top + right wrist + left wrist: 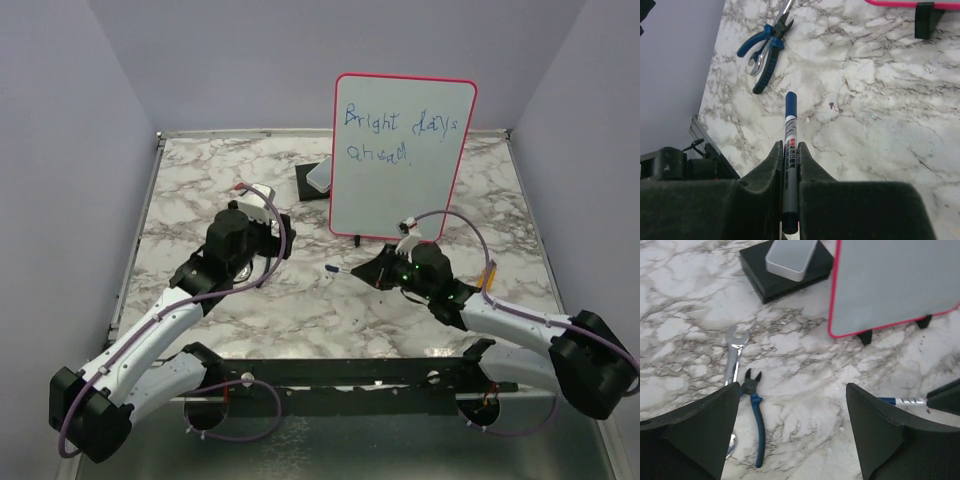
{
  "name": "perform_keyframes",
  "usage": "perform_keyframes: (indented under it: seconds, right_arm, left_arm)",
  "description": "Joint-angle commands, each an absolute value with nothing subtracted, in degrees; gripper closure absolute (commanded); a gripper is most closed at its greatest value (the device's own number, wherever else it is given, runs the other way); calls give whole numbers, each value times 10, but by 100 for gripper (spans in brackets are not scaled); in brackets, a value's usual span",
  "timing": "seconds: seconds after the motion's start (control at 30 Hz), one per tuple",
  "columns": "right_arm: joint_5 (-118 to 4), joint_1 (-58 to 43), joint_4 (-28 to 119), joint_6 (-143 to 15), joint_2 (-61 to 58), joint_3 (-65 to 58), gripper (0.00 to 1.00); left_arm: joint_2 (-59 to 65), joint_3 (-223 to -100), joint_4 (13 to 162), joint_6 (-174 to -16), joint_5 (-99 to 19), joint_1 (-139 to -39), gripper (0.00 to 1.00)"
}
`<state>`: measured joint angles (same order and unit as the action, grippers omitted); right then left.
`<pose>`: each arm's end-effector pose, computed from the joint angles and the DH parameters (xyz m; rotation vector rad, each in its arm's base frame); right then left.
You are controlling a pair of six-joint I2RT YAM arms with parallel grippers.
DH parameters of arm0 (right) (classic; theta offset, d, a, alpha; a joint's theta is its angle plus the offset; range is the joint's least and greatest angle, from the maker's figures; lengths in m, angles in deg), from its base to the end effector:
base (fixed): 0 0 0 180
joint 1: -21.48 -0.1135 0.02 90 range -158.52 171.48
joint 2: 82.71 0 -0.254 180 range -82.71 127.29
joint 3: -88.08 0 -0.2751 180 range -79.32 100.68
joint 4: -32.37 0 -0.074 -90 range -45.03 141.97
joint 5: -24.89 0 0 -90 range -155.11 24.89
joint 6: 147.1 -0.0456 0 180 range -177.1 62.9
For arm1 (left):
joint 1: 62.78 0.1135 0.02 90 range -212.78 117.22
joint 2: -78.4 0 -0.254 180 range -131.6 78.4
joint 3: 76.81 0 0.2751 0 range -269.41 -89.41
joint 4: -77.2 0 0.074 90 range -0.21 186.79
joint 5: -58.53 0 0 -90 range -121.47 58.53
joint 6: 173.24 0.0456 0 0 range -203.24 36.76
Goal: Write a sentence on the whiteboard
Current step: Put down the whiteboard marker at the center of the board, then reset both arms
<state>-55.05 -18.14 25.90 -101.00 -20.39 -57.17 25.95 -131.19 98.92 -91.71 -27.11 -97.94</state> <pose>0.1927 0.1699 0.1683 -0.0484 2.1086 1.1001 0.2085 -0.1426 0.2837 0.3971 1.8987 -0.4380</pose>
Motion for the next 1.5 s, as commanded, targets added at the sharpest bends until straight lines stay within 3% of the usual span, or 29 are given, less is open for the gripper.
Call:
perform_keyframes:
  seconds: [0.0, 0.37, 0.7, 0.83, 1.03, 1.13, 1.33, 1.47]
  right_arm:
    - [-624, -202, 27, -1046, -121, -580, 99]
    - [-718, -233, -129, -1046, 115, -514, 98]
    - [-745, -241, -81, -1072, 184, -480, 78]
    - [-786, -243, -21, -1065, 150, -479, 60]
    - [-853, -242, 88, -999, 53, -489, 47]
    - [-860, -242, 159, -942, -22, -494, 44]
    - [-878, -215, 328, -847, -208, -509, 23]
    - [-875, -146, 428, -803, -314, -490, 14]
  left_arm:
    - [280, -1321, 984, -956, -240, -918, 13]
    - [284, -1315, 1002, -952, -231, -906, 12]
    - [292, -1313, 1006, -949, -227, -902, 12]
    - [293, -1313, 1005, -956, -235, -898, 11]
    - [283, -1315, 1001, -979, -262, -856, 11]
    - [279, -1317, 1004, -997, -261, -825, 11]
    - [301, -1318, 1009, -1017, -199, -786, 6]
    - [320, -1315, 1010, -998, -166, -783, 1]
